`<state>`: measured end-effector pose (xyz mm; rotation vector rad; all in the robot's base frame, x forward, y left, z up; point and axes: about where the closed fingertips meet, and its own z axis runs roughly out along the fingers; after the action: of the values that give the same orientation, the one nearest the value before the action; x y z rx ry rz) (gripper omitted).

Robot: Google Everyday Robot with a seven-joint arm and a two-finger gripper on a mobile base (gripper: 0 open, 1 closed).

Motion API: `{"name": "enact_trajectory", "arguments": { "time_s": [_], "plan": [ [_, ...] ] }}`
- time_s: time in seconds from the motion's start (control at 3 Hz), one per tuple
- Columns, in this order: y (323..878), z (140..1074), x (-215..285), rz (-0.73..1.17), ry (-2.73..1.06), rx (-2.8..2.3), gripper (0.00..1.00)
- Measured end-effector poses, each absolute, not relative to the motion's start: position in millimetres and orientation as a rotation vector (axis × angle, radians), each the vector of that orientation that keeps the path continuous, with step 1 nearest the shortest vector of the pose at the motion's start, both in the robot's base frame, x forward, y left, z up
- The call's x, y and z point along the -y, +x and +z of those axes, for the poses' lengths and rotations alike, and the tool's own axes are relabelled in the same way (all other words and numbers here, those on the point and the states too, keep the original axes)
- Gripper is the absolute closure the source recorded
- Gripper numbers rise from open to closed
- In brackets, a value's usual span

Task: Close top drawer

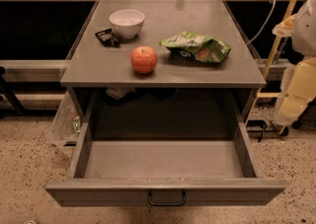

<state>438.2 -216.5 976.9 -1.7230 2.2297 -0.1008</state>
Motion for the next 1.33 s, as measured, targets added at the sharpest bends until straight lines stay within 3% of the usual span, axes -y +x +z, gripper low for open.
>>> {"name": "enact_trajectory", "arguments": {
  "time_s": [0.67,1.33],
  "plan": [
    [421,958,207,-0.016,-1.701,-2.160,0.00],
    [383,885,138,0.255,-1.643,-1.961,0.00]
  ]
}}
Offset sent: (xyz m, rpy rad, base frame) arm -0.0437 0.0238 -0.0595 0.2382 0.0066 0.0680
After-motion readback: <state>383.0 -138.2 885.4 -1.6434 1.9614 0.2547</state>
